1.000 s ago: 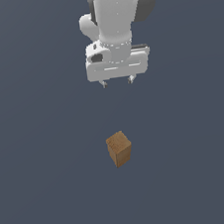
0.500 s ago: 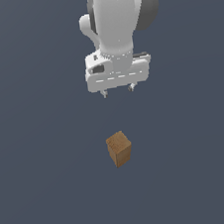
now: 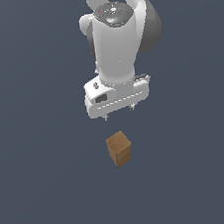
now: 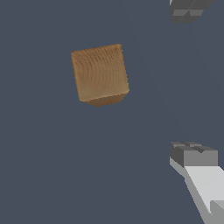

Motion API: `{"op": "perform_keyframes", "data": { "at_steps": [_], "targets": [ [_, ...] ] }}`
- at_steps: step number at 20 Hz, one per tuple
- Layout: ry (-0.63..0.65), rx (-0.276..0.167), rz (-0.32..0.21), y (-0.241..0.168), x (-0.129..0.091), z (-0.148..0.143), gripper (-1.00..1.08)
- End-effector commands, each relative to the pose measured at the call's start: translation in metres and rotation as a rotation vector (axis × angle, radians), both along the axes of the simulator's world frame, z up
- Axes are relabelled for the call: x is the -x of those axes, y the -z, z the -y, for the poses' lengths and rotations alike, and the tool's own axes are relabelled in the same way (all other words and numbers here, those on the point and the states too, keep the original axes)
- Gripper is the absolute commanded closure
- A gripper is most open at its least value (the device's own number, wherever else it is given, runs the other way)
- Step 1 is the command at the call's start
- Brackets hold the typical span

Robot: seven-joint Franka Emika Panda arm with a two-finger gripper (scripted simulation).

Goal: Pick up the object and move it to a goal position.

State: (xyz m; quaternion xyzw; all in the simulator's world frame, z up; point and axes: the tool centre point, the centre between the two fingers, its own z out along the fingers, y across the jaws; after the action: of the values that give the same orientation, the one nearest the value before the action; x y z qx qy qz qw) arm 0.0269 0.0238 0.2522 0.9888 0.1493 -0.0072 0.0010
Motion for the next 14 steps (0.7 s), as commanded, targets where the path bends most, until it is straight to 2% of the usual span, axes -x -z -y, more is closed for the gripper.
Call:
{"op": "perform_keyframes", "data": {
  "at_steps": [1,7,14],
  "targets": [
    [-0.043,-0.001,0.003,0.012,-0.017,0.003,-0.92],
    [-0.122,-0.003,0.009,0.037,-0.047,0.009,-0.92],
    [-0.174,-0.005,0.013,0.055,-0.065,0.014,-0.92]
  ]
}}
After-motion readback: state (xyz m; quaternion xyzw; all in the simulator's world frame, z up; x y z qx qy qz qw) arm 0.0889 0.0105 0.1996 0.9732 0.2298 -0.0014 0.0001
